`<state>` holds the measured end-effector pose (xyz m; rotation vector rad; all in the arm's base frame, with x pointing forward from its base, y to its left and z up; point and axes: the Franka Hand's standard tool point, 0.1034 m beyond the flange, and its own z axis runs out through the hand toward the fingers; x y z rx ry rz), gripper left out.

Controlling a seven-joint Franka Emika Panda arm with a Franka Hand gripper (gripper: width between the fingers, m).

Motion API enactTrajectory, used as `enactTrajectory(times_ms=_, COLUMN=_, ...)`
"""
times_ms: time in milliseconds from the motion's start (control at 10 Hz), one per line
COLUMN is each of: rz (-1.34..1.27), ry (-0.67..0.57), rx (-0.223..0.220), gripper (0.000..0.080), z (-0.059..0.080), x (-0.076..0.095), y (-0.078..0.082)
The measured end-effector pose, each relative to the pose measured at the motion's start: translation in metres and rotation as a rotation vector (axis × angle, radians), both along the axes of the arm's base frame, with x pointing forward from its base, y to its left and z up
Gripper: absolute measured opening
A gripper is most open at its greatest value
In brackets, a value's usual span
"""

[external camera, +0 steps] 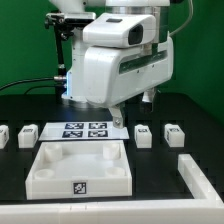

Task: Assemble one leg

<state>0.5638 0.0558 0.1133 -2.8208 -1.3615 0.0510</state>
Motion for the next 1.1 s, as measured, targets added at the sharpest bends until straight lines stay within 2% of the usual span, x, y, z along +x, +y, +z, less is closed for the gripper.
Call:
enactTrajectory(times_ms=800, rz=0.048, ry=-0.006, rx=0.002, gripper=0.065, z=-0.001, x=-0.001, y=-0.002)
enactTrajectory(times_ms=1000, rz=0.237, ry=0.001, rx=0.005, gripper=0.065, z=-0.011, x=-0.031, y=-0.023)
enactTrajectory(times_ms=1100, rz=0.311, ry=0.001, rx=0.009, gripper=0.065, z=-0.017, x=-0.04, y=-0.032)
